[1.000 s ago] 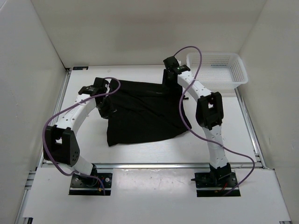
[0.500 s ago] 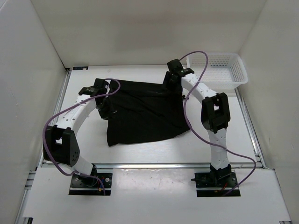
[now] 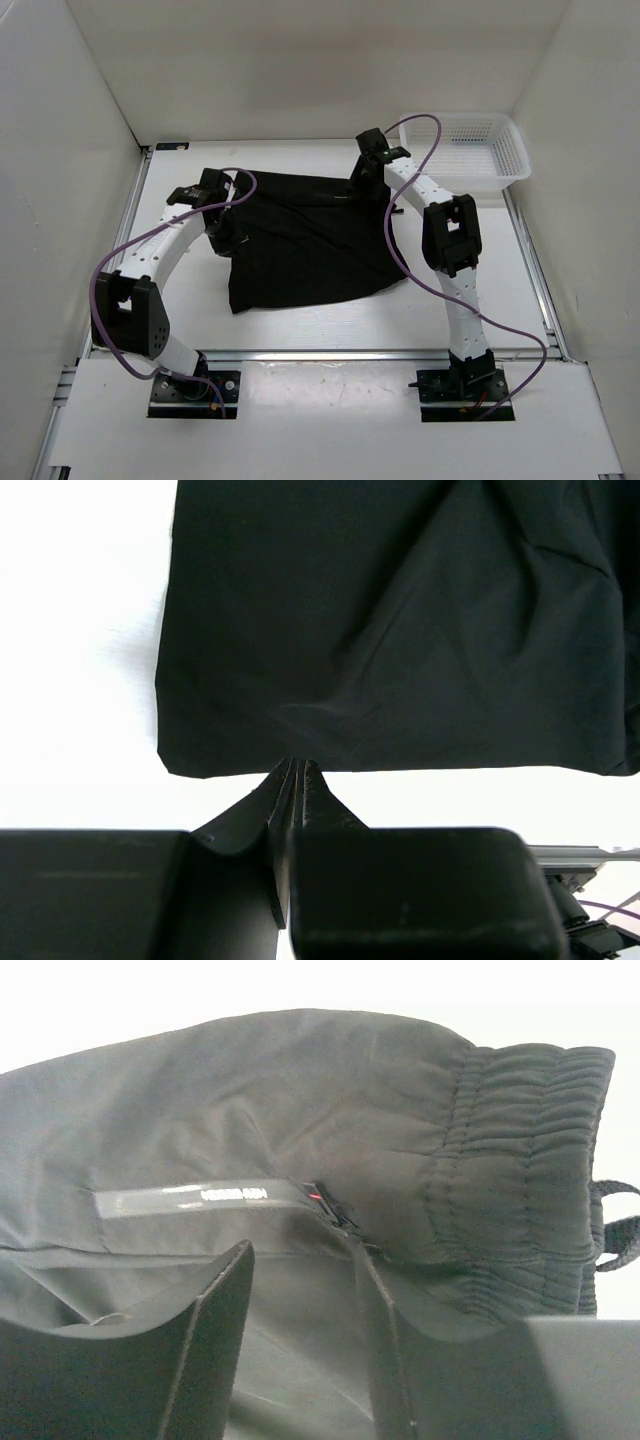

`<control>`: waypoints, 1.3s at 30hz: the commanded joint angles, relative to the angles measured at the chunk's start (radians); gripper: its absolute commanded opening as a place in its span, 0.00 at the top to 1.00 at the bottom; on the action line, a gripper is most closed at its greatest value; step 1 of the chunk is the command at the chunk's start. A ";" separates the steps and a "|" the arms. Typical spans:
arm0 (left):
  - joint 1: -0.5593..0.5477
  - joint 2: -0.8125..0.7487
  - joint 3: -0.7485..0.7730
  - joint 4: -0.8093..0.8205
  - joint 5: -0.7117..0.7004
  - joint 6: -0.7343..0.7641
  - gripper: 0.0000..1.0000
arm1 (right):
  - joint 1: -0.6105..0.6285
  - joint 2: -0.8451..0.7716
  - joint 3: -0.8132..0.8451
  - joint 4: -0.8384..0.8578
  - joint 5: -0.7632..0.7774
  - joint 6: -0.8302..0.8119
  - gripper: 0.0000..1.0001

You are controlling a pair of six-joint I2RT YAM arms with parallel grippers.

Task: Fold and stack the shorts
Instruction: Flatten the shorts out

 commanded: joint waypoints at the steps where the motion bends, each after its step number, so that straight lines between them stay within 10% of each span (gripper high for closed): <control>1: 0.006 -0.048 -0.010 -0.001 -0.023 0.021 0.83 | -0.016 0.027 0.069 0.008 0.029 0.000 0.50; 39: 0.006 -0.017 0.018 -0.011 -0.023 0.030 0.83 | -0.006 -0.044 -0.110 0.167 0.072 0.175 0.47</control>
